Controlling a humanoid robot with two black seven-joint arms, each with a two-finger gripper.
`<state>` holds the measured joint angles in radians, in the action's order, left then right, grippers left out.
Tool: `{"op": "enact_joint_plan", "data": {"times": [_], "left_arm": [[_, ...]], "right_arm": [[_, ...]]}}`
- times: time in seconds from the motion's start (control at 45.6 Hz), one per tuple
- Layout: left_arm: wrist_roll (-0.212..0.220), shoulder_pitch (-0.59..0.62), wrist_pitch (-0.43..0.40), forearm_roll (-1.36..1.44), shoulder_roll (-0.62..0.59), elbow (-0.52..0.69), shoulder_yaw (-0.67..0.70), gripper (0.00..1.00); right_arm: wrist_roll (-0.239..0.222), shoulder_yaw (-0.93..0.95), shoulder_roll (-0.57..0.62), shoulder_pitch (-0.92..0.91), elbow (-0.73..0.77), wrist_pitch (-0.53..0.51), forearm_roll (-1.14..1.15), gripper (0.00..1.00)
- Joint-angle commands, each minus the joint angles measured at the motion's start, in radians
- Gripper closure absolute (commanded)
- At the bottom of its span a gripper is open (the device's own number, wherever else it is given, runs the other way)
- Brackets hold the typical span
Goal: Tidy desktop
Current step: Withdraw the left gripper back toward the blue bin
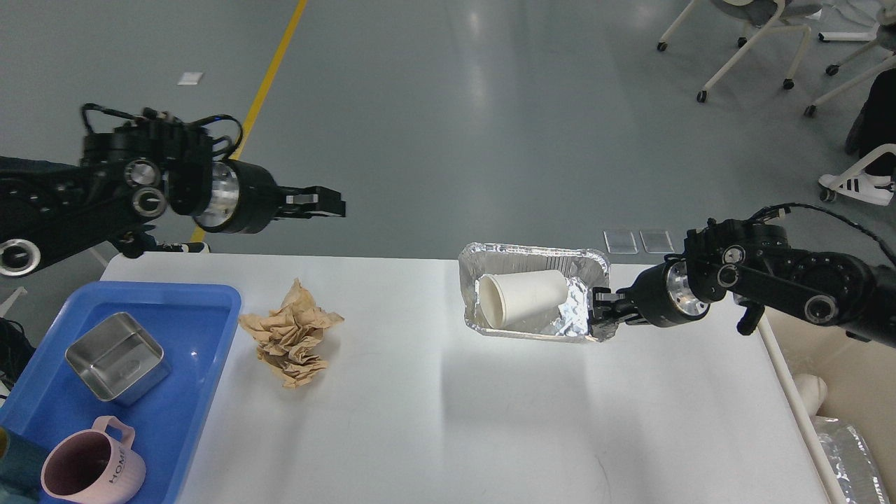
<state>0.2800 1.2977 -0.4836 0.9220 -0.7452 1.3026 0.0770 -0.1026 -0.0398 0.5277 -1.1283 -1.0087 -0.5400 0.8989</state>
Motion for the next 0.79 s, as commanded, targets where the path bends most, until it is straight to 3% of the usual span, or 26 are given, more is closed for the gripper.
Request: {"op": "enact_joint_plan", "data": {"times": [0.0,0.197,0.417,0.483,0.592,0.658,0.768], "left_arm": [[-0.033,-0.05,-0.036,0.0,-0.215,0.072,0.009,0.38],[-0.105,-0.152,-0.066,0.0,-0.417,0.098,0.012,0.37],[-0.114,-0.196,-0.046,-0.006,-0.503,0.099,0.013,0.38],[-0.127,-0.202,0.015,-0.015,-0.503,0.107,0.017,0.38],[-0.143,-0.277,0.224,-0.011,-0.508,0.148,0.01,0.38],[-0.163,-0.324,0.304,-0.006,-0.525,0.193,0.017,0.38],[-0.287,-0.373,0.332,0.034,-0.568,0.248,0.009,0.38]], "right_arm": [[0.0,0.023,-0.002,0.024,0.001,0.0,0.0,1.0],[0.0,0.034,-0.003,0.033,-0.001,0.0,0.0,1.0],[0.0,0.035,-0.002,0.033,-0.001,0.0,0.0,1.0],[0.0,0.035,-0.002,0.033,-0.004,0.0,0.0,1.0],[0.0,0.047,-0.003,0.035,-0.004,0.0,0.0,1.0],[0.0,0.048,-0.002,0.035,-0.005,0.0,0.0,1.0],[0.0,0.048,-0.002,0.035,-0.005,0.0,0.0,1.0]]}}
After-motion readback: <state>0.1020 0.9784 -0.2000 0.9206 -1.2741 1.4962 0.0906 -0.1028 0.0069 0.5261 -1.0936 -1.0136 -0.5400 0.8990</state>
